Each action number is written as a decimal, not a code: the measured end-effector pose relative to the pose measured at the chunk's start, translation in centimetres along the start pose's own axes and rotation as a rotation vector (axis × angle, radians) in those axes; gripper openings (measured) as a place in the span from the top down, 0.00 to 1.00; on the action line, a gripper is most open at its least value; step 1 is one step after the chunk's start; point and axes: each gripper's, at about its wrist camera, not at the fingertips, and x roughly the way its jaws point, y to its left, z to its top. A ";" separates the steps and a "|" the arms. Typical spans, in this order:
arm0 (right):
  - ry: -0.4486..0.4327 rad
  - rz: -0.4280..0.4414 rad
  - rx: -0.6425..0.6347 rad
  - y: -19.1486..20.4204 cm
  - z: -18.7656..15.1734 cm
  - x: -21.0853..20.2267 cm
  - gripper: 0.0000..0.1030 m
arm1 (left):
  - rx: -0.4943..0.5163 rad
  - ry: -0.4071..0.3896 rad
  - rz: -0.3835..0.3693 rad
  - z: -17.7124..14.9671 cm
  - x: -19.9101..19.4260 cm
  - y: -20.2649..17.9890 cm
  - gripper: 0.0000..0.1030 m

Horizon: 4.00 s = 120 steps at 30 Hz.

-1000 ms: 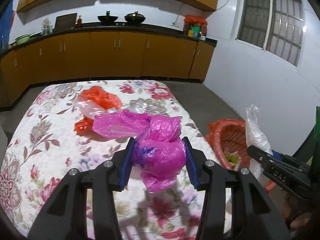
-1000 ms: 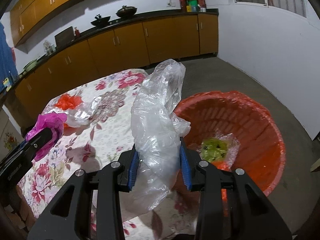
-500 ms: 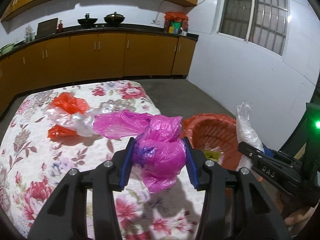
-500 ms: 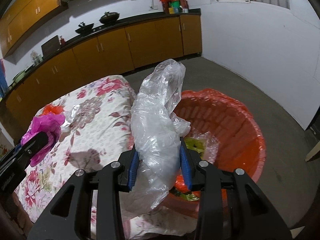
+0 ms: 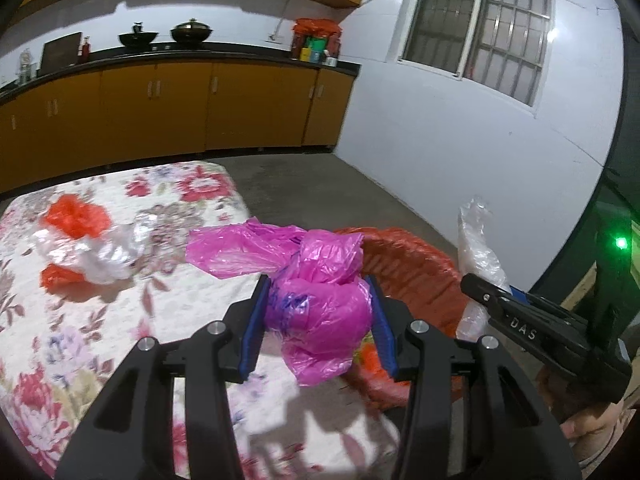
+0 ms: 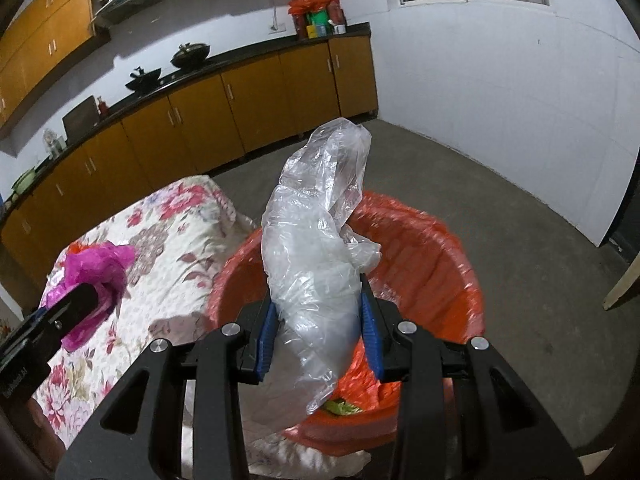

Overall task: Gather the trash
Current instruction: 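Carry the clear and pink bags over the basket and open both tools, then return the right tool to the table and grasp the clear plastic sheet, then grasp the last red bag with the left tool while the right tool holds the sheet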

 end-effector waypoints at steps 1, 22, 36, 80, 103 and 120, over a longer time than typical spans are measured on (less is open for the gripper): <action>-0.006 -0.001 0.003 -0.2 0.2 -0.1 0.64 | 0.004 0.001 -0.013 0.1 0.2 -0.3 0.55; -0.050 -0.008 0.052 -3.8 3.0 0.9 0.64 | 0.046 0.071 -0.138 0.7 6.2 -4.7 0.55; -0.022 0.044 0.129 -5.2 3.4 2.3 0.52 | 0.003 0.163 -0.156 -0.5 9.5 -4.2 0.46; 0.096 0.355 -0.358 23.6 -0.7 6.4 0.50 | -0.245 -0.064 0.554 -4.2 -7.8 22.2 0.31; 0.199 0.450 -0.439 33.0 -4.1 13.0 0.87 | -0.331 -0.078 0.600 -5.0 -8.9 26.3 0.31; 0.118 0.282 -0.302 20.8 -1.7 10.5 0.92 | -0.273 0.005 0.465 0.4 0.4 25.1 0.31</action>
